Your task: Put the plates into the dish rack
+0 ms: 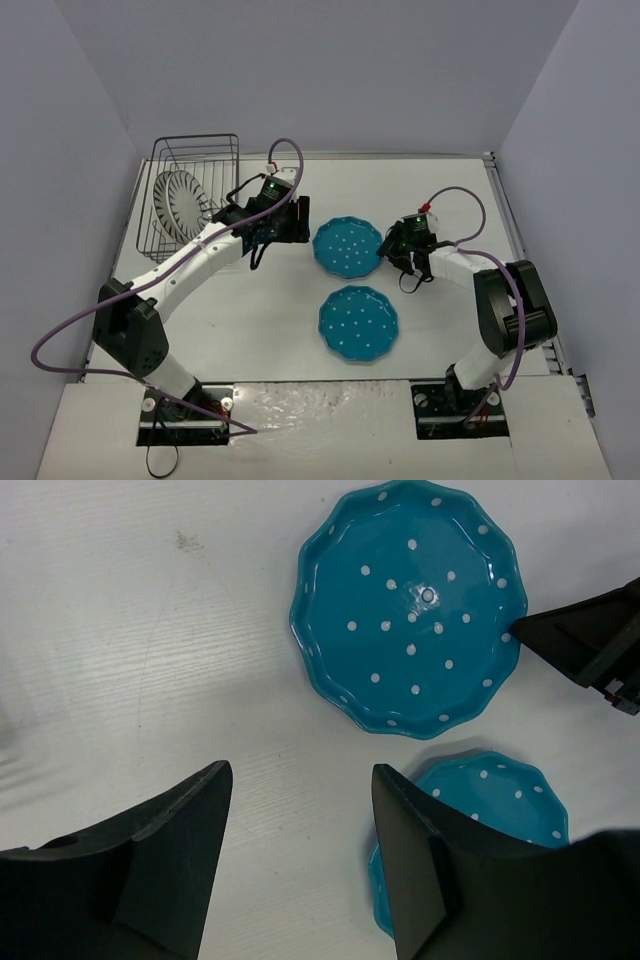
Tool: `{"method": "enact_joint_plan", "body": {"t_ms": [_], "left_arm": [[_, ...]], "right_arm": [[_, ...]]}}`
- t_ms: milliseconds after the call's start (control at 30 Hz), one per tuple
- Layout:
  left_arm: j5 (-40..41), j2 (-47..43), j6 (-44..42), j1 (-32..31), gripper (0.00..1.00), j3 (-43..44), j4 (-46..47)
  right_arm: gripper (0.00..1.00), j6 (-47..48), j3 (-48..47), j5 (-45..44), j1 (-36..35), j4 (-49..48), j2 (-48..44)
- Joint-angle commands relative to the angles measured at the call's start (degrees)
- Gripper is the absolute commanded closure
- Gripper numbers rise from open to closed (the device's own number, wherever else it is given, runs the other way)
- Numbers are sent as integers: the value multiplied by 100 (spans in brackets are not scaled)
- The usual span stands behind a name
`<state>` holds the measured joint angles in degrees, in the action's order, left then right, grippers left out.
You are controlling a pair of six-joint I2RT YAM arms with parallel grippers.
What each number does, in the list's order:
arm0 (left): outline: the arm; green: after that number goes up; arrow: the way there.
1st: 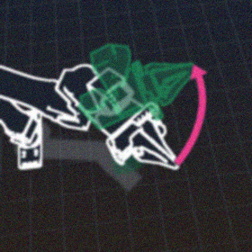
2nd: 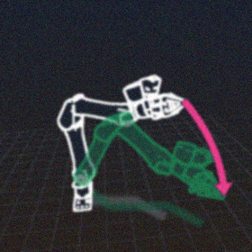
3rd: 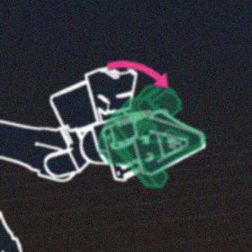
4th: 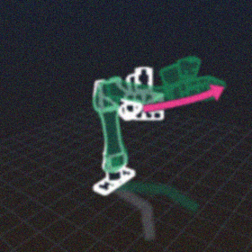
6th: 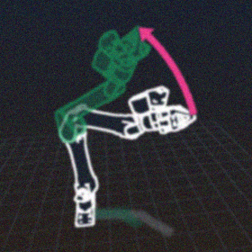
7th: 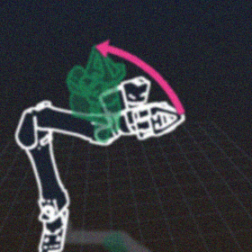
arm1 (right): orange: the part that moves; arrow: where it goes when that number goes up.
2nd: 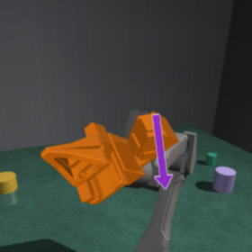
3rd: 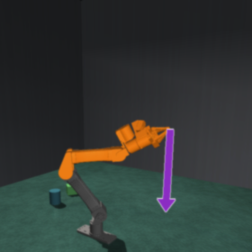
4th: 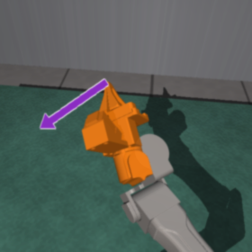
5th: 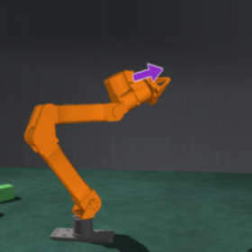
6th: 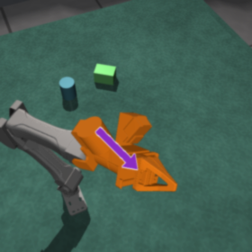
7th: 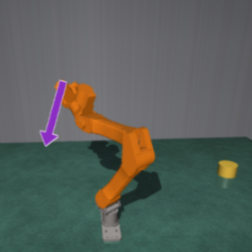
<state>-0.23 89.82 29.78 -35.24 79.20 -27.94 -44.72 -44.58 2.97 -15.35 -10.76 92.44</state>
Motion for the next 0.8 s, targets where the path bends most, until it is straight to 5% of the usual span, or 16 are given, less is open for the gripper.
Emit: {"method": "enact_joint_plan", "body": {"t_ms": [0, 367, 600, 767], "left_arm": [[23, -175, 63, -41, 46, 225, 354], [23, -289, 36, -44, 46, 105, 342], [23, -296, 28, -44, 46, 96, 340], [23, -289, 36, -35, 46, 75, 348]], "right_arm": [[46, -336, -250, -303, -216, -441, 136], [57, -819, -69, -772, -425, -646, 310], [77, -899, -14, -855, -447, -679, 376], [81, -904, -19, -836, -475, -723, 491]]}}
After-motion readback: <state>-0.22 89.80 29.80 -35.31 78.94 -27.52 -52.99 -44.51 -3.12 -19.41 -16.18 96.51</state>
